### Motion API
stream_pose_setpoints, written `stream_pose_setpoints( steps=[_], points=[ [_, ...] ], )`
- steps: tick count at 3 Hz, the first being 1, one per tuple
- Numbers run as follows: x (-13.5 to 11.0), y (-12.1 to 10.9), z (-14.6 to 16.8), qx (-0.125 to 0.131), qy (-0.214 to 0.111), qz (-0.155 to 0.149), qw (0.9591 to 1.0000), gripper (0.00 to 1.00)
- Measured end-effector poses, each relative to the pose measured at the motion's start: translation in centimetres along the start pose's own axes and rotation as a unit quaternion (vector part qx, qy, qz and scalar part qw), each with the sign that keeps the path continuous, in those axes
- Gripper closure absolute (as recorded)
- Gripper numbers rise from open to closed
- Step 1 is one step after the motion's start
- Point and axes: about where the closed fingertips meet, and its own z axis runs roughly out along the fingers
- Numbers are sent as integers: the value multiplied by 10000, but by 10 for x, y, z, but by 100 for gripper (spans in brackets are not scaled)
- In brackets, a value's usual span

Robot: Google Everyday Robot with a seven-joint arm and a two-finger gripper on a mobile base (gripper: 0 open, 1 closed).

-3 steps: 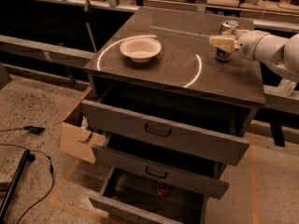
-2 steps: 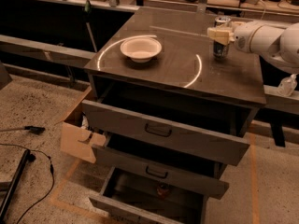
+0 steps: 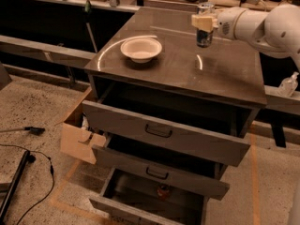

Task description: Place redbull can into paper bowl

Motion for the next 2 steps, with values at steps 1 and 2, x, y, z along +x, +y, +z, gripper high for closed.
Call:
stream_pose_setpoints(
  steps=[1, 2],
  points=[
    [-18, 29, 30, -132, -151, 200, 9996, 100],
    [-36, 53, 59, -205, -329, 341, 9987, 100]
  ],
)
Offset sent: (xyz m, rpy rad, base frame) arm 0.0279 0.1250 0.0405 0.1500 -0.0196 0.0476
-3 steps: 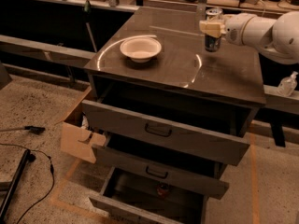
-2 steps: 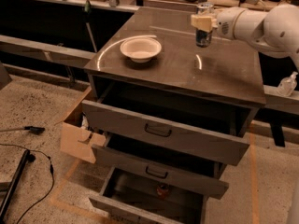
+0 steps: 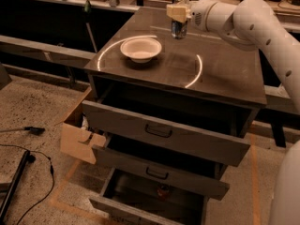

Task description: Place redbull can into paper bowl

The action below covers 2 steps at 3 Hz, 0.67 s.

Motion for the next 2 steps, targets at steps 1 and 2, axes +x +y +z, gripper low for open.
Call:
stream_pose_setpoints(
  steps=[1, 2],
  points=[
    [-7, 24, 29, -71, -93, 135, 9998, 100],
    [-11, 52, 49, -235, -80, 306, 9992, 100]
  ],
)
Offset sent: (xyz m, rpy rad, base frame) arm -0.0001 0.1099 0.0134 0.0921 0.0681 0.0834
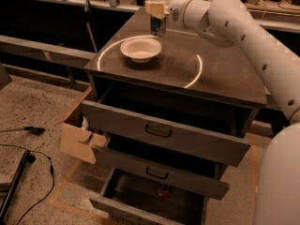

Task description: Place redbull can into paper bowl

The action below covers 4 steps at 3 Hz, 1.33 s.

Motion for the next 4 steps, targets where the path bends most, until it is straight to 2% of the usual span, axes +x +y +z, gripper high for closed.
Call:
stream_pose_setpoints(
  steps=[1, 2, 3, 4],
  points=[
    [1, 28, 9, -307, 50, 215, 9993, 100],
    [10, 45, 15, -629, -61, 341, 9974, 100],
    [19, 59, 24, -856, -257, 288, 9956, 85],
    [38, 70, 38, -986, -444, -49, 9941, 53]
  ],
)
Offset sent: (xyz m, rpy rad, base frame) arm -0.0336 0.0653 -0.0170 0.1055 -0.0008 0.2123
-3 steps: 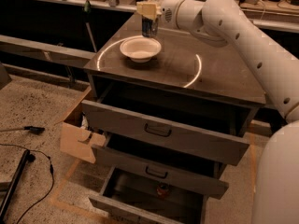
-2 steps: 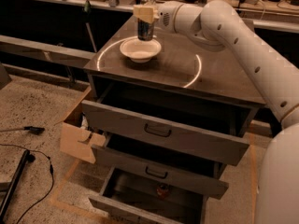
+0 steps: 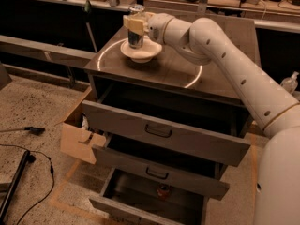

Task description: Place redbull can into paper bowl

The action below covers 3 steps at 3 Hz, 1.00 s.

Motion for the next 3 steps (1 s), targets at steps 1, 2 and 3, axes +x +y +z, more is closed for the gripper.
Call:
stream_pose_setpoints(
  steps=[1, 2, 3],
  points=[
    [15, 2, 4, -57, 10, -296, 9995, 31],
    [26, -1, 5, -45, 44, -583, 9983, 7],
    [31, -3, 5, -42, 53, -774, 9970, 0]
  ],
)
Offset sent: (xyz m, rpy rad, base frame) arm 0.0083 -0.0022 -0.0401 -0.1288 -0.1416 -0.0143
